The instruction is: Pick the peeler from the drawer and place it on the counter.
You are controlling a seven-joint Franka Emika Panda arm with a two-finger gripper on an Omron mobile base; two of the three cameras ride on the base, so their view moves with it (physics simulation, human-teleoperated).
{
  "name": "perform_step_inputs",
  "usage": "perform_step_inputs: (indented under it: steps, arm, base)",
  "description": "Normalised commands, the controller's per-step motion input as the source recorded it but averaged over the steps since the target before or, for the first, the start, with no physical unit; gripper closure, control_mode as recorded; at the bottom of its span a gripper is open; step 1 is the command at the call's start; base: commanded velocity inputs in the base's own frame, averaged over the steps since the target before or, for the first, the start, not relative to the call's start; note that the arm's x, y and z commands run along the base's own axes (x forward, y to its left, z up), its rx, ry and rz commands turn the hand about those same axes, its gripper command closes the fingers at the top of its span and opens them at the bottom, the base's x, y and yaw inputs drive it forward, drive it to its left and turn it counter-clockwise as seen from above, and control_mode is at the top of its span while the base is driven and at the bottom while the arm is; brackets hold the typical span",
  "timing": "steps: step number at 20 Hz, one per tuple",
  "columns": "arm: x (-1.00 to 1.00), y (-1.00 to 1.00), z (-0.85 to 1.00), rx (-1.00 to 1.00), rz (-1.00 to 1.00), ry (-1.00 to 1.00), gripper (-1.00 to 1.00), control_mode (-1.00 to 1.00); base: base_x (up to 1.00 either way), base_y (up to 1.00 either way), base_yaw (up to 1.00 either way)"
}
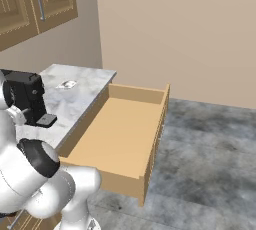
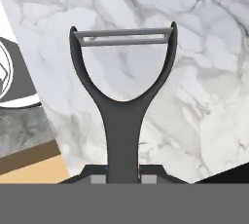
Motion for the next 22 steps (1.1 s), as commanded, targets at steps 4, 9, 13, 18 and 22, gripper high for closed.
perform_step_inputs:
  steps: [4,9,13,18,22]
  arm:
    - [-0.27,0.75,-1.0,0.0,0.04,-0.04,1.0,-1.0]
    - [0.06,0.09,-1.0,0.07,0.0,-0.01,1.0,-1.0]
    - [0.16,0.05,-1.0,0.05,0.0,0.0,1.0,-1.0]
    - [0.29,0.21,-1.0,0.0,0.0,0.06,1.0,-1.0]
    - [0.43,0.31,-0.62,0.0,0.0,0.04,1.0,-1.0]
  base:
    - [0.0,0.0,0.0]
    - [0.0,0.0,0.0]
    - [0.0,0.0,0.0]
    - [0.0,0.0,0.0]
    - [0.0,0.0,0.0]
